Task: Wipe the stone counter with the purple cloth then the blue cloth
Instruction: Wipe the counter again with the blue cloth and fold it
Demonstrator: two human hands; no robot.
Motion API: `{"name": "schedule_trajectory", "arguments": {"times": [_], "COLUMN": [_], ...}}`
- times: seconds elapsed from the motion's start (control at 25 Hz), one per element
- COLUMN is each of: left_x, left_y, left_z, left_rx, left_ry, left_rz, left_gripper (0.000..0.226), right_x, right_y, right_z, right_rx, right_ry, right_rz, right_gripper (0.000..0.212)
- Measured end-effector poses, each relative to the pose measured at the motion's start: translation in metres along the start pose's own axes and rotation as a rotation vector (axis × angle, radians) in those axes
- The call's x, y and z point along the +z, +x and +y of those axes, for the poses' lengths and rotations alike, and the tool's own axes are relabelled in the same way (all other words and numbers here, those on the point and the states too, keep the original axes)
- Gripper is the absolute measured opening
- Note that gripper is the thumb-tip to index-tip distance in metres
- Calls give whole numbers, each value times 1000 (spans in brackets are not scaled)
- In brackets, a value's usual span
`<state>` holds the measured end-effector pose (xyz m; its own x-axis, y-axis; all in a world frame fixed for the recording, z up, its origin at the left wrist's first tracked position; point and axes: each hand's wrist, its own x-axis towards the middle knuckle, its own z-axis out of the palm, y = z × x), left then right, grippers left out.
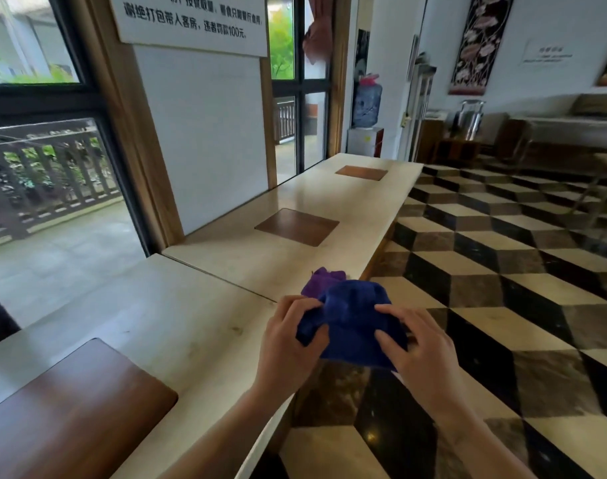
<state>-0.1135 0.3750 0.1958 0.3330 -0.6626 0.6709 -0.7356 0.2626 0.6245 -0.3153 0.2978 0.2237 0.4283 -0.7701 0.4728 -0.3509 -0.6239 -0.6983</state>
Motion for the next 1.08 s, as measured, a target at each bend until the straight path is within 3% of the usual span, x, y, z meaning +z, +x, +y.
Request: {"name": "schedule_trajectory", "arguments": {"times": [0.56,1.08], "left_x": [149,170], "left_y": [197,315], "left_z": [-86,-245], "left_rx": [-11,-145], "left_ry": [34,103], "left_rz": [97,219], "left_gripper": [27,28], "right_x": [-2,130], "right_y": [245,432], "right_z": [144,209], "right_rx": [-76,-192], "right_ry": [7,60], "right_rz": [-53,-195], "right_gripper": [36,39]}}
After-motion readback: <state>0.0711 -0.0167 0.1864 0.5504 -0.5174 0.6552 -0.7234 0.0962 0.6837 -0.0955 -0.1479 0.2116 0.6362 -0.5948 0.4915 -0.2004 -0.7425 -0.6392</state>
